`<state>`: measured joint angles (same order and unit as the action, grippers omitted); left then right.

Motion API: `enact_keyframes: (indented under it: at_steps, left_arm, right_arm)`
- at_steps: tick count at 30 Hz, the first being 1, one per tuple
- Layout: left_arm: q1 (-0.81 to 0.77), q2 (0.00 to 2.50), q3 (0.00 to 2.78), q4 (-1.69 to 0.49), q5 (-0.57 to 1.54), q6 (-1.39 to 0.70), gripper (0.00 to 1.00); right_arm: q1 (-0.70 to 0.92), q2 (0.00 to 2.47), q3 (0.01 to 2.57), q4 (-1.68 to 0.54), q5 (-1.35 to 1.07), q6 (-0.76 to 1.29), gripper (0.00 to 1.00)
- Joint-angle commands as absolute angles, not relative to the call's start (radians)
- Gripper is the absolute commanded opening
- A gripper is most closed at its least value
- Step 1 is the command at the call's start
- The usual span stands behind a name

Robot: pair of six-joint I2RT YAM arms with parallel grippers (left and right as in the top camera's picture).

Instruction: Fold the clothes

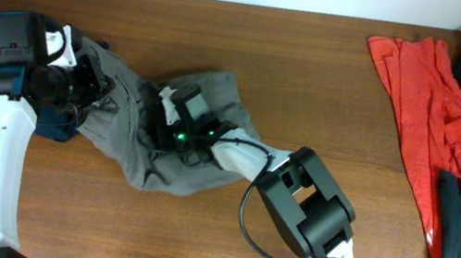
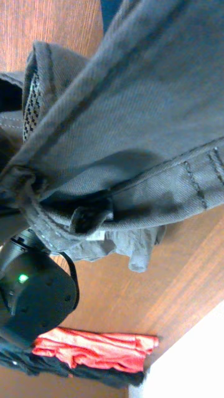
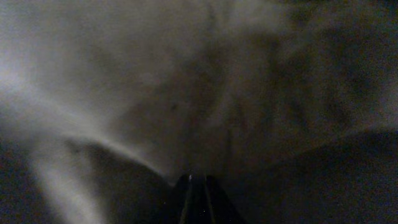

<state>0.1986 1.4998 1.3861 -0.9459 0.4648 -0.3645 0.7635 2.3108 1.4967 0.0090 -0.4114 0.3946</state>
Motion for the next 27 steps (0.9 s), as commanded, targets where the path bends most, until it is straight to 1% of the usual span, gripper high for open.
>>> enact_keyframes:
  at_steps: [1, 3, 6, 9, 14, 17, 20, 23, 27]
  left_arm:
    - [0.146, 1.528, 1.403, -0.954, 0.440, -0.367, 0.00]
    - [0.114, 1.554, 1.403, -0.971, 0.435, -0.364, 0.00]
    - [0.094, 1.562, 1.403, -0.982, 0.408, -0.354, 0.00]
    - [0.092, 1.562, 1.403, -0.983, 0.395, -0.354, 0.00]
    - [0.093, 1.562, 1.403, -0.982, 0.358, -0.354, 0.00]
    - [0.090, 1.563, 1.403, -0.982, 0.359, -0.355, 0.00]
    - [0.062, 1.567, 1.403, -0.978, 0.358, -0.355, 0.00]
    - [0.026, 1.582, 1.403, -0.967, 0.358, -0.355, 0.00]
    - [-0.028, 1.617, 1.403, -0.958, 0.358, -0.355, 0.01]
  right_arm:
    - [0.771, 2.351, 1.487, -0.019, -0.434, 0.428, 0.16]
    - [0.753, 2.336, 1.487, -0.019, -0.432, 0.428, 0.20]
    - [0.674, 2.267, 1.487, -0.027, -0.430, 0.428, 0.23]
    - [0.587, 2.185, 1.487, -0.088, -0.430, 0.427, 0.23]
    - [0.438, 2.046, 1.487, -0.304, -0.430, 0.401, 0.23]
    - [0.365, 2.001, 1.487, -0.480, -0.407, 0.361, 0.22]
    - [0.332, 2.015, 1.479, -0.653, -0.407, 0.313, 0.19]
    - [0.341, 2.042, 1.473, -0.737, -0.407, 0.249, 0.19]
    - [0.353, 2.098, 1.473, -0.794, -0.377, 0.239, 0.19]
